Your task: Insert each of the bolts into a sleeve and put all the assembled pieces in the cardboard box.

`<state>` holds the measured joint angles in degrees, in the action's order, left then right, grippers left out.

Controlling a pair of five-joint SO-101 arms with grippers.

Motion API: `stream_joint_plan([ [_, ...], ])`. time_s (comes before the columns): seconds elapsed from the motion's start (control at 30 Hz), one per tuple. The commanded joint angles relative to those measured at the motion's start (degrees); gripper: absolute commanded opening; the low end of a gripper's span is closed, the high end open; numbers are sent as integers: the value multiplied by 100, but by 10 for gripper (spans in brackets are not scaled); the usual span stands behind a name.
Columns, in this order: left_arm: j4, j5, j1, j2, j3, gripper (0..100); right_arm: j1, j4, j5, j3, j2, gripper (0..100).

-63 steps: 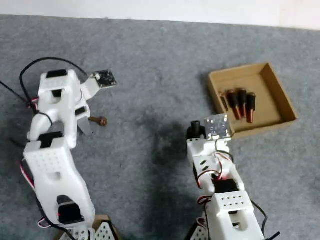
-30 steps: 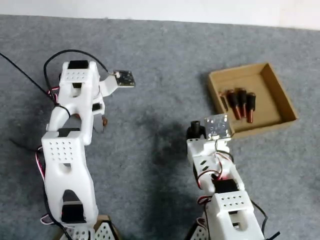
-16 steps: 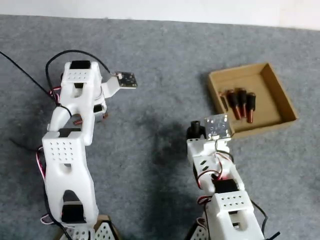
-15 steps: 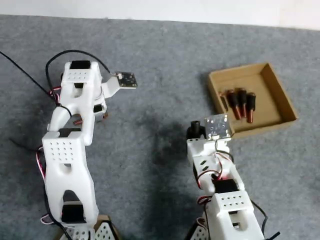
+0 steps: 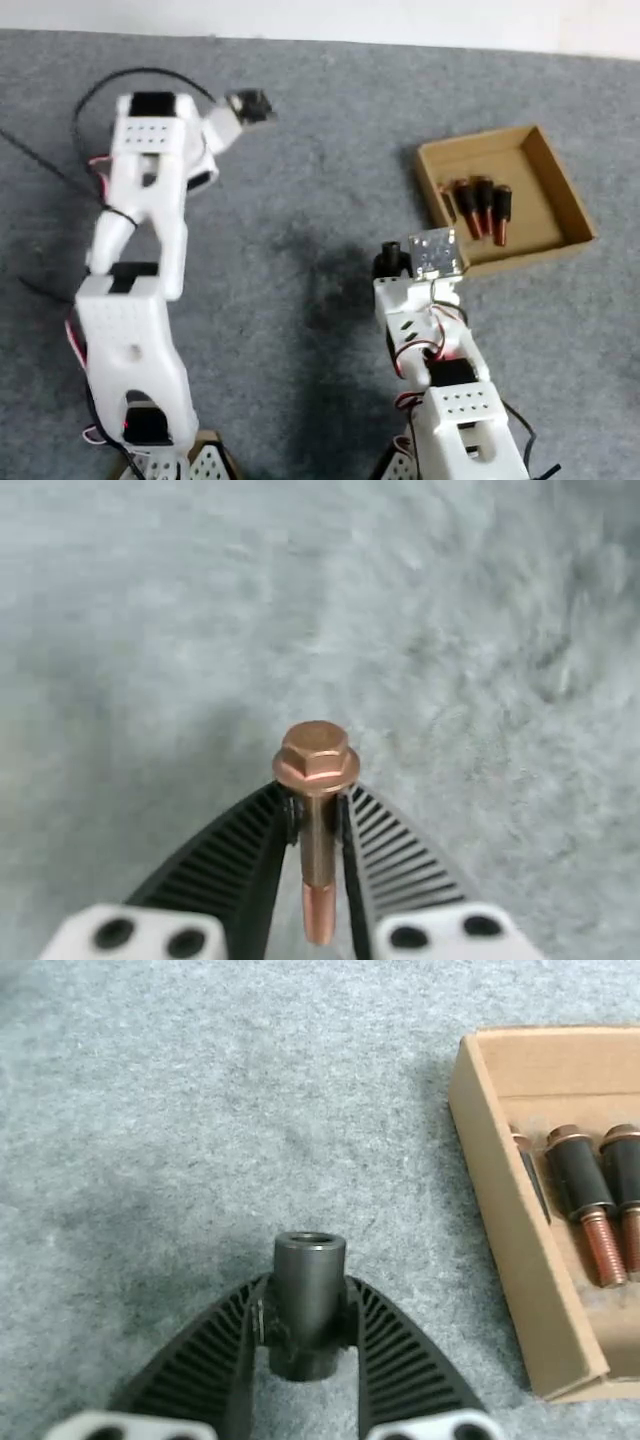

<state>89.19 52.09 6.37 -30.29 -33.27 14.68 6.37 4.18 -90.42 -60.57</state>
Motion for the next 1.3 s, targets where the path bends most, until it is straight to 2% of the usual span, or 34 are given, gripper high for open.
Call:
stream_joint_plan([
  [0.0, 202, -879, -75, 1156, -312, 6, -75, -198, 70, 57, -171, 5],
  [0.2, 492, -2101, -92, 2273, -303, 6, -75, -198, 70, 48, -171, 5],
  [0.4, 879, -2927, -435, 3565, -277, 6, -75, -198, 70, 48, -171, 5],
  [0.6, 888, -3508, -681, 4954, 1182, 6, -75, -198, 62, 66, -171, 5],
  [0.7, 316, -3516, -857, 5807, 2378, 8, -75, -198, 44, 66, -171, 5],
  [0.8, -598, -3499, -1095, 6695, 3881, 11, -75, -207, 35, 66, -171, 5],
  [0.97, -2637, -3534, -1455, 7908, 6686, 7, -40, -268, 70, 57, -180, 5],
  [1.07, -3912, -3543, -1657, 8470, 8048, 7, -40, -778, 70, -127, -180, 5],
  [1.17, -4791, -3719, -1815, 8866, 8936, 7, 4, -1297, 70, -418, -180, 5],
  [1.27, -5169, -4264, -1903, 9007, 9288, 7, 180, -1543, 70, -523, -180, 5],
])
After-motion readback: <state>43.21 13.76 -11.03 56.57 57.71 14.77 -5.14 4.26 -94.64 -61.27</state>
